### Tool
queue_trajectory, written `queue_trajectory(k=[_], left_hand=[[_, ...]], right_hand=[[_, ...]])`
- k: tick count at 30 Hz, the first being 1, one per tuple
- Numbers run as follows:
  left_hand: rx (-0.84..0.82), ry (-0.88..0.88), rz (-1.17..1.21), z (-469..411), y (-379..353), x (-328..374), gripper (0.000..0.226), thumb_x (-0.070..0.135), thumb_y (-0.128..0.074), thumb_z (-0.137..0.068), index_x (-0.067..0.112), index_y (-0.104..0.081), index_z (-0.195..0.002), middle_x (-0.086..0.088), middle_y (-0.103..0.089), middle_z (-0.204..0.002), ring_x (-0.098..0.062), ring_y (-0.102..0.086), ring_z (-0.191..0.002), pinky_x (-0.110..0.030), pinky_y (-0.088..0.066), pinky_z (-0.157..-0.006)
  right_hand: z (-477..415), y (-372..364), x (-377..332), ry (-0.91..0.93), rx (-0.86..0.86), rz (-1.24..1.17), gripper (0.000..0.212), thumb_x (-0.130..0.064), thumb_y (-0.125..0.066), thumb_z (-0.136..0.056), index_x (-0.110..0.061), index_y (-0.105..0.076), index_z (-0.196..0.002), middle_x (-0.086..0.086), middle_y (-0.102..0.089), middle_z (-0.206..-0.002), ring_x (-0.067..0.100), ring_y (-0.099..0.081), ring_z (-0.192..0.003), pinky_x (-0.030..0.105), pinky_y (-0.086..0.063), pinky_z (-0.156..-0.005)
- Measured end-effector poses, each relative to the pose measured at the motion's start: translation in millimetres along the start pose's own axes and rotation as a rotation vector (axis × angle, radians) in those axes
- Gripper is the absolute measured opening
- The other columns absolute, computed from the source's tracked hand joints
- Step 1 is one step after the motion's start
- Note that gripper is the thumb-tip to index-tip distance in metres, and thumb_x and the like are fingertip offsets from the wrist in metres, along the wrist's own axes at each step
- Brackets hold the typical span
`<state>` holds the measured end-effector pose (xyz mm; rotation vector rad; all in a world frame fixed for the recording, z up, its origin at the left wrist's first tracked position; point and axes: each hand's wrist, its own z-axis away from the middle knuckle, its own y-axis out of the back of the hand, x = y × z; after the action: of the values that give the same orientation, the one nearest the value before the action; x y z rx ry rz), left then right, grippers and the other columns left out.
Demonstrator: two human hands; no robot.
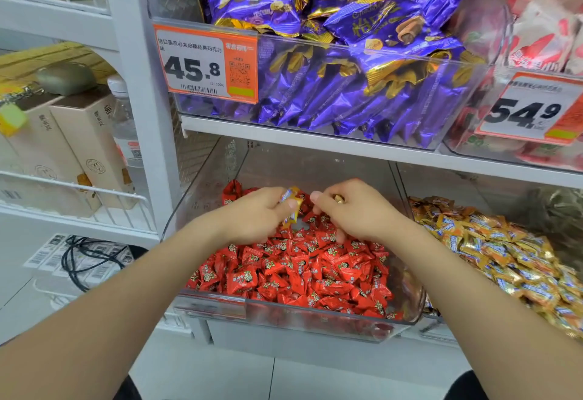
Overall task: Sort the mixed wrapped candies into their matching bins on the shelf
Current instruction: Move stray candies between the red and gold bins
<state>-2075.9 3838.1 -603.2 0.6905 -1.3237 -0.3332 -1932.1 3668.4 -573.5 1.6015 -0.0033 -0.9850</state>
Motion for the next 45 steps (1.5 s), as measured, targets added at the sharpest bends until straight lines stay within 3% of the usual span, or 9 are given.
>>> queue_trajectory(k=[5, 9, 14, 21, 25, 35, 38, 42, 45], left_hand=[[0.023, 0.284, 0.517, 7.7, 9.3, 12.7, 0.026, 0.037, -0.043, -0.11, 0.016, -0.052, -0.097, -0.004, -0.041, -0.085, -0.01, -0.043, -0.054, -0.024, -0.035, -0.046], [0.316, 0.355, 0.409, 8.3, 15.9, 18.0, 0.036, 0.042, -0.044, -0.1, 0.013, -0.053, -0.08, -0.008, -0.052, -0.069, -0.016, -0.043, -0.043, -0.022, -0.033, -0.04], [0.326, 0.41, 0.352, 5.7, 18.6, 12.0, 0.059, 0.061, -0.047, -0.1, 0.009, -0.058, -0.073, -0.008, -0.057, -0.059, -0.02, -0.057, -0.045, -0.03, -0.053, -0.047], [0.331, 0.38, 0.187, -9.1, 7.0, -2.7, 0.02, 0.02, -0.056, -0.098, 0.006, -0.07, -0.099, -0.015, -0.073, -0.073, -0.028, -0.074, -0.059, -0.038, -0.062, -0.054], [0.368, 0.272, -0.248, -24.8, 12.0, -17.0, 0.028, 0.03, -0.048, -0.087, 0.023, -0.075, -0.094, -0.005, -0.076, -0.102, -0.033, -0.072, -0.096, -0.042, -0.06, -0.087], [0.217, 0.31, -0.609, -37.2, 3.8, -42.2, 0.03, 0.035, -0.069, -0.095, 0.02, -0.068, -0.12, -0.015, -0.069, -0.117, -0.042, -0.068, -0.108, -0.049, -0.059, -0.09], [0.165, 0.305, -0.615, -39.9, -0.9, -41.0, 0.04, 0.035, -0.075, -0.091, 0.023, -0.067, -0.128, -0.013, -0.068, -0.122, -0.039, -0.067, -0.111, -0.048, -0.059, -0.091], [0.189, 0.322, -0.583, -41.0, -1.7, -39.1, 0.027, 0.028, -0.076, -0.086, 0.014, -0.065, -0.107, -0.014, -0.068, -0.111, -0.039, -0.068, -0.103, -0.043, -0.059, -0.083], [0.177, 0.339, -0.537, -41.4, 0.7, -42.2, 0.025, 0.029, -0.071, -0.091, 0.016, -0.051, -0.084, -0.017, -0.067, -0.106, -0.039, -0.067, -0.098, -0.039, -0.052, -0.074]], right_hand=[[-13.1, -16.1, 2.2, 0.016, -0.01, 0.193, 0.021, -0.029, -0.058, -0.103, -0.024, -0.079, -0.102, 0.003, -0.075, -0.08, 0.023, -0.074, -0.076, 0.039, -0.062, -0.078], [-22.5, -27.7, 1.3, 0.035, 0.01, 0.346, 0.015, -0.03, -0.066, -0.095, -0.038, -0.079, -0.098, -0.005, -0.077, -0.106, 0.025, -0.069, -0.104, 0.04, -0.058, -0.09], [-41.3, -42.6, -10.1, 0.1, 0.02, 0.463, 0.007, -0.038, -0.072, -0.093, -0.035, -0.077, -0.097, -0.001, -0.072, -0.114, 0.027, -0.067, -0.109, 0.039, -0.053, -0.086], [-55.4, -54.7, -14.1, 0.166, -0.226, 0.625, 0.04, -0.049, -0.074, -0.094, -0.028, -0.071, -0.127, 0.006, -0.068, -0.125, 0.03, -0.064, -0.116, 0.037, -0.049, -0.084], [-57.6, -61.5, -12.0, 0.174, -0.234, 0.616, 0.021, -0.032, -0.075, -0.093, -0.022, -0.071, -0.111, 0.004, -0.069, -0.114, 0.028, -0.066, -0.106, 0.035, -0.051, -0.08], [-66.6, -38.8, -2.7, 0.053, -0.089, 0.258, 0.025, -0.023, -0.057, -0.099, -0.022, -0.066, -0.122, 0.006, -0.068, -0.124, 0.03, -0.064, -0.112, 0.037, -0.054, -0.093], [-71.4, -45.2, -3.6, 0.013, -0.087, 0.216, 0.02, -0.026, -0.058, -0.096, -0.014, -0.073, -0.101, 0.009, -0.074, -0.106, 0.029, -0.068, -0.095, 0.037, -0.058, -0.08], [-74.8, -50.6, -6.9, 0.007, -0.079, 0.217, 0.037, -0.051, -0.067, -0.097, -0.015, -0.064, -0.085, 0.005, -0.066, -0.086, 0.026, -0.063, -0.082, 0.033, -0.047, -0.072], [-73.9, -52.6, -12.8, 0.089, -0.144, 0.252, 0.021, -0.034, -0.066, -0.1, -0.015, -0.074, -0.1, 0.005, -0.073, -0.096, 0.023, -0.067, -0.09, 0.034, -0.054, -0.078]])
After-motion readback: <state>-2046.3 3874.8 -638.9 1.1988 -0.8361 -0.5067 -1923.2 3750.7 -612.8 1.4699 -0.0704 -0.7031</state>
